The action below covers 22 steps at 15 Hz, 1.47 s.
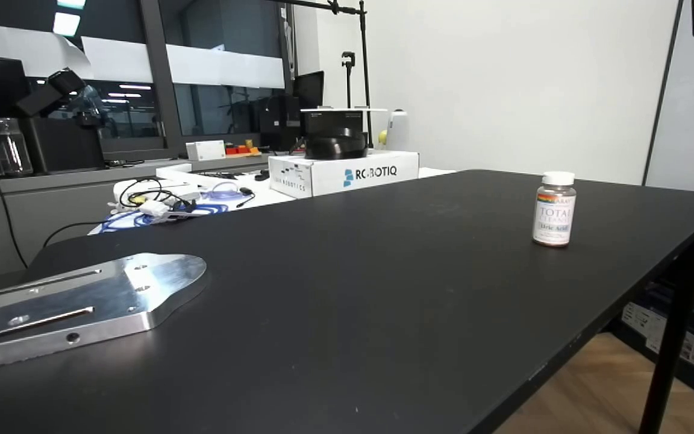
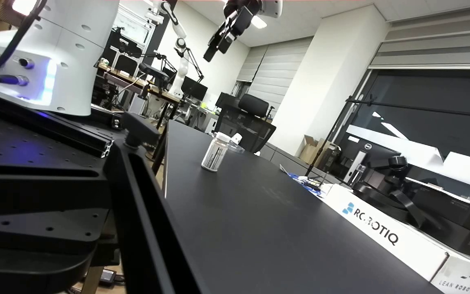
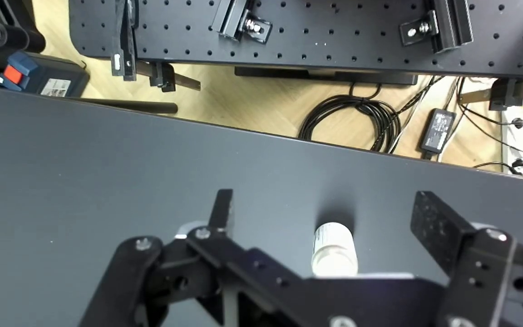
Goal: Move the bottle backwards
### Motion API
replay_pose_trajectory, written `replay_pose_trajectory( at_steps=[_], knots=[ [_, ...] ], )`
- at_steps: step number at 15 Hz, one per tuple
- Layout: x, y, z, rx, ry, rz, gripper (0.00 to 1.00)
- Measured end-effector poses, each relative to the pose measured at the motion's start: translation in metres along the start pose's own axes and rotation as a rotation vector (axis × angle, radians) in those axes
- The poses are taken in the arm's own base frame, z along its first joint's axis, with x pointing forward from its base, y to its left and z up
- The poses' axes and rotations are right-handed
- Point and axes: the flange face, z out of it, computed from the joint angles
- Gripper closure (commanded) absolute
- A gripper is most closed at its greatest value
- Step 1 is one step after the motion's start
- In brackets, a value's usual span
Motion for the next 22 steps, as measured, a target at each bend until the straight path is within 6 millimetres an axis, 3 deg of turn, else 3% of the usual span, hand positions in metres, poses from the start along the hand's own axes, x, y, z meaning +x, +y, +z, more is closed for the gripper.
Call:
replay_pose_trajectory(
  at_steps=[6, 10, 15, 22],
  knots=[
    [0.027, 0.014, -0.014, 0.055, 0.201, 0.04, 0.0],
    [0.05, 0.028, -0.009, 0.102, 0.306, 0.1, 0.0],
    [0.08, 0.035, 0.022, 0.142, 0.332, 0.15, 0.0],
    [0.11, 0.023, 0.074, 0.163, 0.246, 0.134, 0.0]
  ],
)
